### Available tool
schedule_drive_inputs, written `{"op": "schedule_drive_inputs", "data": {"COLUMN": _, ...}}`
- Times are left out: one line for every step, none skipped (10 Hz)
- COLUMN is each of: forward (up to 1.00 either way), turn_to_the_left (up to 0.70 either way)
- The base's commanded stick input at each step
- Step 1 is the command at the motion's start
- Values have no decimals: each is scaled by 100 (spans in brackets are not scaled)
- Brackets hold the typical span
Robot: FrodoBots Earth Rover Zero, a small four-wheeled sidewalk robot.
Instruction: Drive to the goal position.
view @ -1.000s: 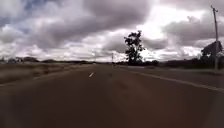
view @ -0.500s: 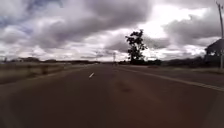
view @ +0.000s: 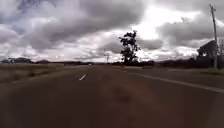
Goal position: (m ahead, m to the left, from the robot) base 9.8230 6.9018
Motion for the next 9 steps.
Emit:
{"op": "schedule_drive_inputs", "data": {"forward": 100, "turn_to_the_left": 4}}
{"op": "schedule_drive_inputs", "data": {"forward": 100, "turn_to_the_left": 4}}
{"op": "schedule_drive_inputs", "data": {"forward": 100, "turn_to_the_left": 4}}
{"op": "schedule_drive_inputs", "data": {"forward": 100, "turn_to_the_left": 4}}
{"op": "schedule_drive_inputs", "data": {"forward": 100, "turn_to_the_left": 4}}
{"op": "schedule_drive_inputs", "data": {"forward": 100, "turn_to_the_left": 4}}
{"op": "schedule_drive_inputs", "data": {"forward": 100, "turn_to_the_left": 4}}
{"op": "schedule_drive_inputs", "data": {"forward": 100, "turn_to_the_left": -24}}
{"op": "schedule_drive_inputs", "data": {"forward": 100, "turn_to_the_left": -3}}
